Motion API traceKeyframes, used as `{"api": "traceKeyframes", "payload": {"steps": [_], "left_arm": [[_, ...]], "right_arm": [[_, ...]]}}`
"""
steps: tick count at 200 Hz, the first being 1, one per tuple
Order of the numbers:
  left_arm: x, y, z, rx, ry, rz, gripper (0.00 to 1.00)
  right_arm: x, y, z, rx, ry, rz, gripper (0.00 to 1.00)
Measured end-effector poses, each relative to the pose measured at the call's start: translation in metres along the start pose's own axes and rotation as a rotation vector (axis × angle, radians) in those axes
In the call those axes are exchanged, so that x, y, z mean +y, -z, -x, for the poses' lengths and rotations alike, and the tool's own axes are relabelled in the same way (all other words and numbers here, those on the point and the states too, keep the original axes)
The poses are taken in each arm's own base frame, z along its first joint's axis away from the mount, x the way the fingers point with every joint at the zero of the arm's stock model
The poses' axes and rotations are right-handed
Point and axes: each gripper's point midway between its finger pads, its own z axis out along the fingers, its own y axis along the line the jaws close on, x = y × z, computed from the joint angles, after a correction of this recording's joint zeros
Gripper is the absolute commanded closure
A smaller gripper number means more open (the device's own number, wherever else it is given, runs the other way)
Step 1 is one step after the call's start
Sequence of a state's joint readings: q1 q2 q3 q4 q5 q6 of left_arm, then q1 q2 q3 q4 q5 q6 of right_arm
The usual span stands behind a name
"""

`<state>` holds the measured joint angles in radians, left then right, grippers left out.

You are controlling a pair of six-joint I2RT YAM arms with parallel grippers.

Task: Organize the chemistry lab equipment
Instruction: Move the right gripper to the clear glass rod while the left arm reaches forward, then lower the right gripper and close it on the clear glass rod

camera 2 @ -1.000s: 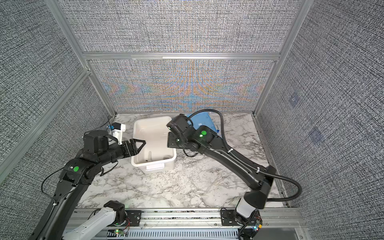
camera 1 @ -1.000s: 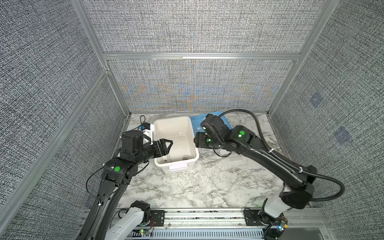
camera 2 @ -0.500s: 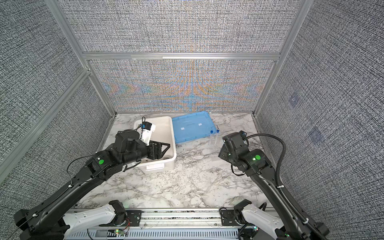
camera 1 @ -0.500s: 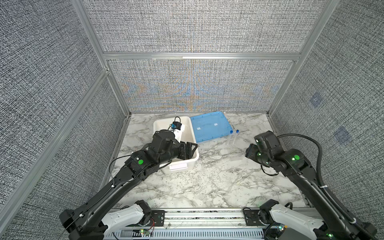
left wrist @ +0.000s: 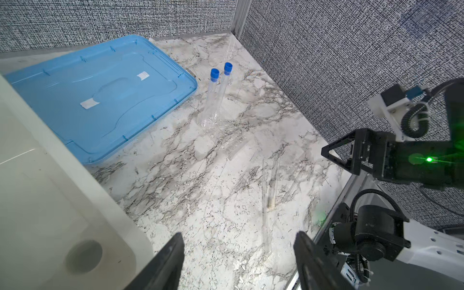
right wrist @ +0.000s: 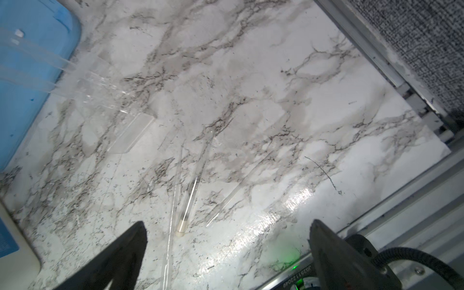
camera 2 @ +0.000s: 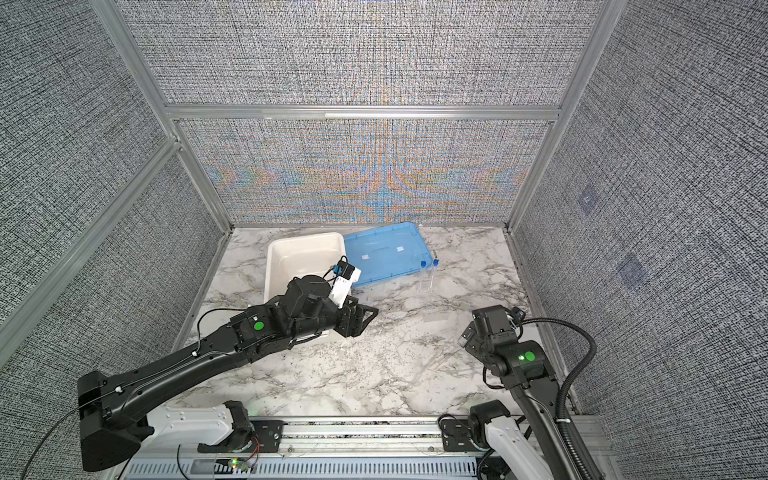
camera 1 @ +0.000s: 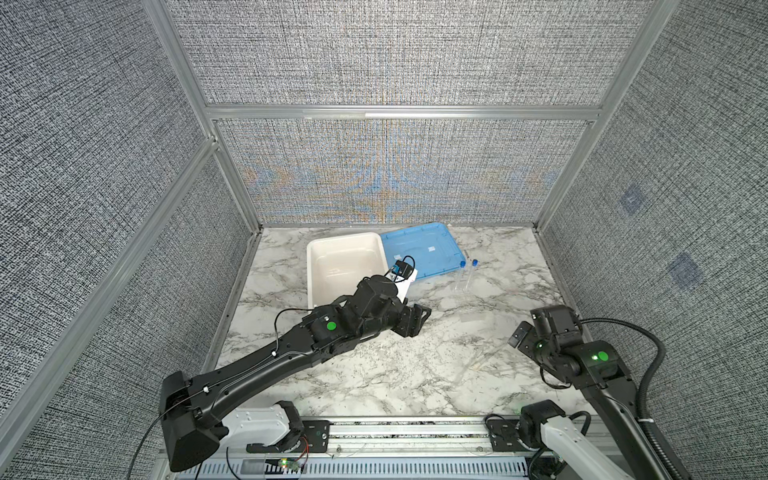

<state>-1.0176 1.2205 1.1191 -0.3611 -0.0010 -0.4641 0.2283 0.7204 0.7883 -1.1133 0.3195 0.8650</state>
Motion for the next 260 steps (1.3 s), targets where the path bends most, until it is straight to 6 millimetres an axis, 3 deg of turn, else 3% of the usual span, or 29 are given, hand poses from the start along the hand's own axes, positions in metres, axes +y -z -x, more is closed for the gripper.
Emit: {"api": "traceKeyframes", "payload": {"steps": [66, 97, 161, 219, 260], "left_arm": [[0.017, 0.012, -0.012, -0.028, -0.005, 0.056, 0.29], [0.021, 0.014, -0.014, -0.03, -0.011, 0.077, 0.29], [0.026, 0.021, -0.013, -0.038, -0.025, 0.104, 0.29], [0.03, 0.016, -0.018, -0.02, -0.042, 0.12, 0.29], [0.031, 0.014, -0.02, -0.01, -0.05, 0.125, 0.29]], "right_arm": [[-0.021, -0.052, -0.044, 0.242, -0.093, -0.233, 0.02], [-0.022, -0.071, -0.054, 0.304, -0.137, -0.259, 0.1], [-0.03, -0.098, -0.053, 0.341, -0.302, -0.222, 0.26], [-0.029, -0.11, -0.052, 0.347, -0.354, -0.167, 0.49], [-0.028, -0.116, -0.058, 0.385, -0.363, -0.173, 0.5]]}}
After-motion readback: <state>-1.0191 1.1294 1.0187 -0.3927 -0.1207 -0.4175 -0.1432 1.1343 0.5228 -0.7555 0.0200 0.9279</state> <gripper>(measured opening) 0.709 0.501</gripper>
